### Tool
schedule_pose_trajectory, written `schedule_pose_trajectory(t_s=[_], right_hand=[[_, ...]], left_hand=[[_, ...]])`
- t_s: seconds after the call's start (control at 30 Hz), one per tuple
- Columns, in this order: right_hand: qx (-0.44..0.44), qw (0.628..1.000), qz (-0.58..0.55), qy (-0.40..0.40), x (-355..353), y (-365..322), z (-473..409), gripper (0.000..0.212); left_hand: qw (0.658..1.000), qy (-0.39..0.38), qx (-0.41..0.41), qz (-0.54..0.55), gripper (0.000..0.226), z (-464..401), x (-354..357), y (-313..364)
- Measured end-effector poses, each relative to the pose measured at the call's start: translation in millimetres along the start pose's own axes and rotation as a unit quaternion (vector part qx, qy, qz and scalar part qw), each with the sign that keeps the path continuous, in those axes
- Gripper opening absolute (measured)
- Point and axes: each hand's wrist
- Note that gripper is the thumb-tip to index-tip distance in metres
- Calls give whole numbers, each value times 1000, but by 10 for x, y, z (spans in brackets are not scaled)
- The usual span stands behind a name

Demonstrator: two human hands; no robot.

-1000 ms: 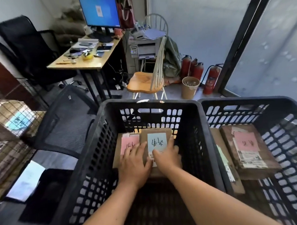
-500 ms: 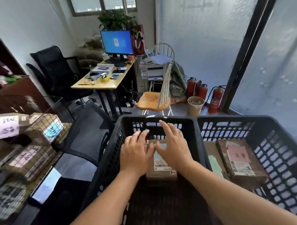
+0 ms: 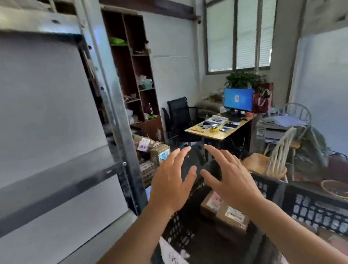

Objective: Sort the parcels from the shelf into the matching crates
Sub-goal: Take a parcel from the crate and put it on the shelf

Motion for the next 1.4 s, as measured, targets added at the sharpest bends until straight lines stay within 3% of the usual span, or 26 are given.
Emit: schedule_pose_trajectory(t_s=[0.17, 0.47, 0.73, 1.03, 1.4], right_hand=[[-97, 990, -83, -61, 102, -1116, 132, 68], [-231, 935, -216, -159, 913, -3363, 871, 64], [-250, 909, -270, -193, 1503, -4863, 1533, 61], [-243, 917, -253, -192, 1660, -5423, 1157, 59], [-215, 908, -233, -273, 2336, -5606, -88, 60]], left_hand=[[992, 63, -83, -71, 58, 835, -1279, -176], [955, 142, -207, -156, 55, 2552, -3393, -892], [922, 153, -286, -212, 55, 3667, -4839, -1256], [889, 155, -313, -296, 54, 3339, -5473, -1615], [832, -15, -449, -326, 44, 2265, -5448, -2804]])
Point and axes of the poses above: each hand's wrist, its own z-axis away from the middle knuckle, its own x-axis out of the palm, y = z × x, and after that the axes turned 14 degrees about -z, right-handed
